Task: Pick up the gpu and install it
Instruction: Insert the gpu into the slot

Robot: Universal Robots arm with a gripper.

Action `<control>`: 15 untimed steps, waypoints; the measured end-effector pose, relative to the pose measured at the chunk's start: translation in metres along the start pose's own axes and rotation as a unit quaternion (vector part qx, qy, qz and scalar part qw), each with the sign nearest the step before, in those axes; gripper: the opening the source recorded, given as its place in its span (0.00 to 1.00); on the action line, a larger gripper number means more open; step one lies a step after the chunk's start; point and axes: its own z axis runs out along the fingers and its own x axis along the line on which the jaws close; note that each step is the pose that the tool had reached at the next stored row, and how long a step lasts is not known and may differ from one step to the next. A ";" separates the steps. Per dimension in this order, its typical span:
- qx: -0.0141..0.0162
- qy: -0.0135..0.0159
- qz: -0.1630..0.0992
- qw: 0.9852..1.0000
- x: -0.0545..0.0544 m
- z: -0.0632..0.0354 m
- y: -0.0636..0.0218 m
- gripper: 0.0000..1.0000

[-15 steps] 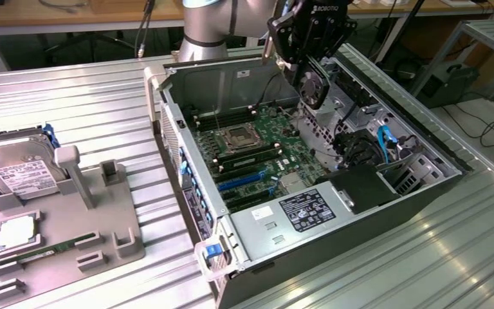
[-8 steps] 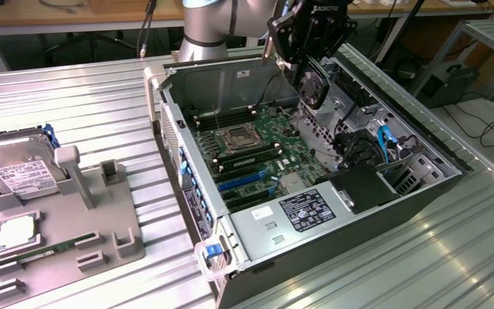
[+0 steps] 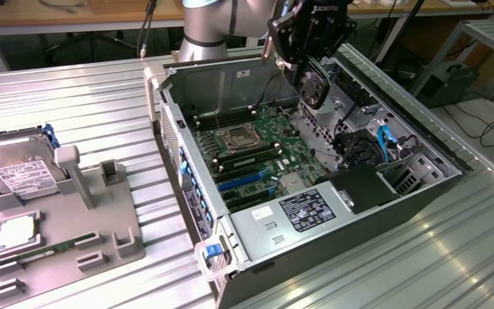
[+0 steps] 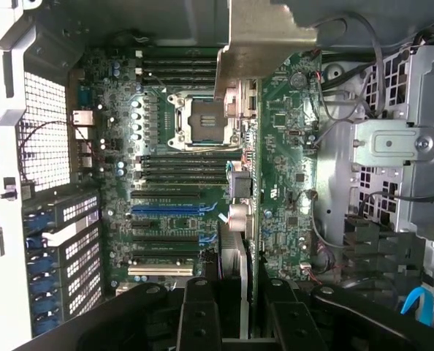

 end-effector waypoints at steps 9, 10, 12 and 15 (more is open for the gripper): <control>0.000 -0.001 -0.032 0.999 0.000 0.0000 0.0000 0.28; 0.000 -0.001 -0.034 0.999 0.000 0.0000 0.0000 0.28; 0.000 -0.002 -0.040 0.999 0.000 0.0000 0.0000 0.28; 0.000 -0.002 -0.054 0.999 0.000 0.0000 0.0000 0.28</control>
